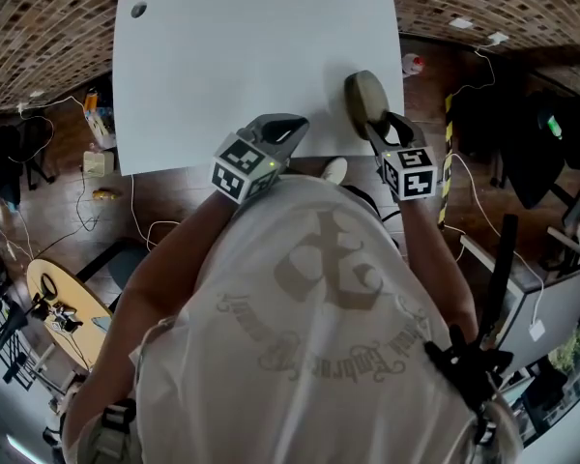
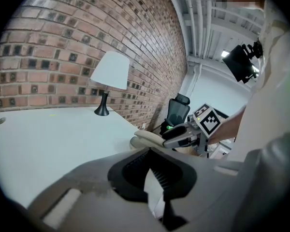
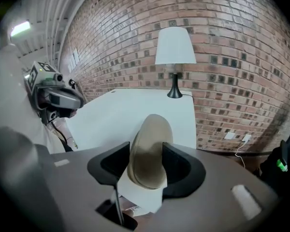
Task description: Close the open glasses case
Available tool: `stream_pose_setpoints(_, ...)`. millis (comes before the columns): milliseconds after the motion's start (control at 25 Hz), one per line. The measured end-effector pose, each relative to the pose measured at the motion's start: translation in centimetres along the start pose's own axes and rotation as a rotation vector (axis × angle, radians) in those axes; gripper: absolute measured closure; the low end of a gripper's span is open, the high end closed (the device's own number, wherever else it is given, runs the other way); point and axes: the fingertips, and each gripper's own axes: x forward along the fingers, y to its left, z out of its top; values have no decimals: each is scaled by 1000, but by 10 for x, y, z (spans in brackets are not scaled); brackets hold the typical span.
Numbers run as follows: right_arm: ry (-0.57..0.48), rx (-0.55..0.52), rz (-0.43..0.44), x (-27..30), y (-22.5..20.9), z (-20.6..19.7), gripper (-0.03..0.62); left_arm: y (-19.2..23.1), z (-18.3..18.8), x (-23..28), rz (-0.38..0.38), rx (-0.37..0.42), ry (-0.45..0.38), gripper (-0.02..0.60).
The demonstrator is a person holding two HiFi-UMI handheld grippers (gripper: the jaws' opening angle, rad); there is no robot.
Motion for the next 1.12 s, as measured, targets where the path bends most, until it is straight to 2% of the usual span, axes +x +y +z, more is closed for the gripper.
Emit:
stream_pose_setpoints(160, -16, 18, 33, 5, 8, 1, 391, 1, 2, 3, -8, 9, 11, 575)
stream_pose_setpoints(360, -22, 48, 15, 10, 5, -1, 519, 2, 4, 3, -18, 13, 14, 575)
stream_pose_setpoints(560, -12, 12, 18, 18, 7, -5, 575, 3, 1, 6, -23, 11, 30, 575)
stream_pose_setpoints(760, -54, 6, 31, 19, 7, -5, 585, 5, 4, 9, -23, 6, 24, 575)
stream_pose_setpoints(1120, -59, 40, 34, 23, 12, -3, 585, 9, 1, 4, -42, 9, 34, 575)
